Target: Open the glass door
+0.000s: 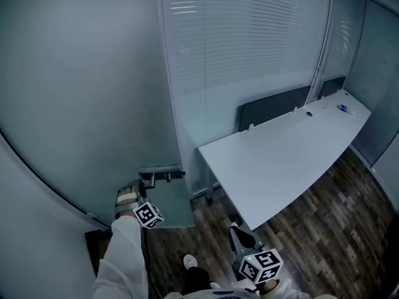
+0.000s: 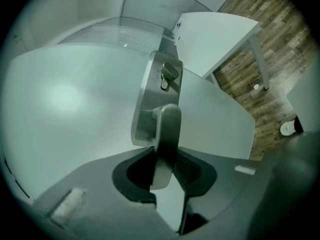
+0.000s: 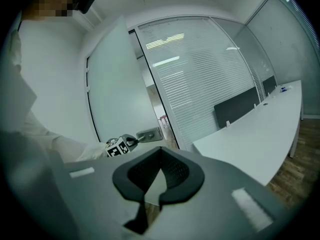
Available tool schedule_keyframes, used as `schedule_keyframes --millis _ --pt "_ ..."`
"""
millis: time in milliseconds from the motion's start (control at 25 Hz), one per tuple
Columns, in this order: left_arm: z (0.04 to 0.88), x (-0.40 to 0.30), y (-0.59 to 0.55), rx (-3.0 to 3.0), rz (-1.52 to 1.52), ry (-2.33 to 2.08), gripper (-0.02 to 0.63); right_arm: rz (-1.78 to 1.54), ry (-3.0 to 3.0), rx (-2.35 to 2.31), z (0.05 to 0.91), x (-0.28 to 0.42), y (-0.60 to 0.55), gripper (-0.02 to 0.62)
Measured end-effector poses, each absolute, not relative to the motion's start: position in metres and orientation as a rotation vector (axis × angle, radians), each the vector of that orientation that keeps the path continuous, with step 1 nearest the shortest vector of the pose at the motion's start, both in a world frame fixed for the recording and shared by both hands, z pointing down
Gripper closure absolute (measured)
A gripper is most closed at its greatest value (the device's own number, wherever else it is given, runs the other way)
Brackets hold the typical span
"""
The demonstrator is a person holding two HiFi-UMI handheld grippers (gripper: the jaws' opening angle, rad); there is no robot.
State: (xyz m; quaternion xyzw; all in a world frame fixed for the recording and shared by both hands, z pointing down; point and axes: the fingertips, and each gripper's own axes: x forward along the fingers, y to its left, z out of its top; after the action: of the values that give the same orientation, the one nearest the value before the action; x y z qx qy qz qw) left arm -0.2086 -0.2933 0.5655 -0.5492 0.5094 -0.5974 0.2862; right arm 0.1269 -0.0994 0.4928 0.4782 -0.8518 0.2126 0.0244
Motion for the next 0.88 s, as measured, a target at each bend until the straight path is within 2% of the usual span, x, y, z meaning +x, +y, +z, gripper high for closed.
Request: schedule_keyframes --millis 400,880 --pt "0.562 -0.213 -0.271 -1.417 -1.712 1.317 0.522 0.681 -2.625 1.441 0.495 0.141 -0.062 0.592" --pt "0.56 -0.213 -0.223 -1.422 -1.654 1.308 0.523 0.705 -2.624 1.377 0.5 0.126 -0.028 0.592"
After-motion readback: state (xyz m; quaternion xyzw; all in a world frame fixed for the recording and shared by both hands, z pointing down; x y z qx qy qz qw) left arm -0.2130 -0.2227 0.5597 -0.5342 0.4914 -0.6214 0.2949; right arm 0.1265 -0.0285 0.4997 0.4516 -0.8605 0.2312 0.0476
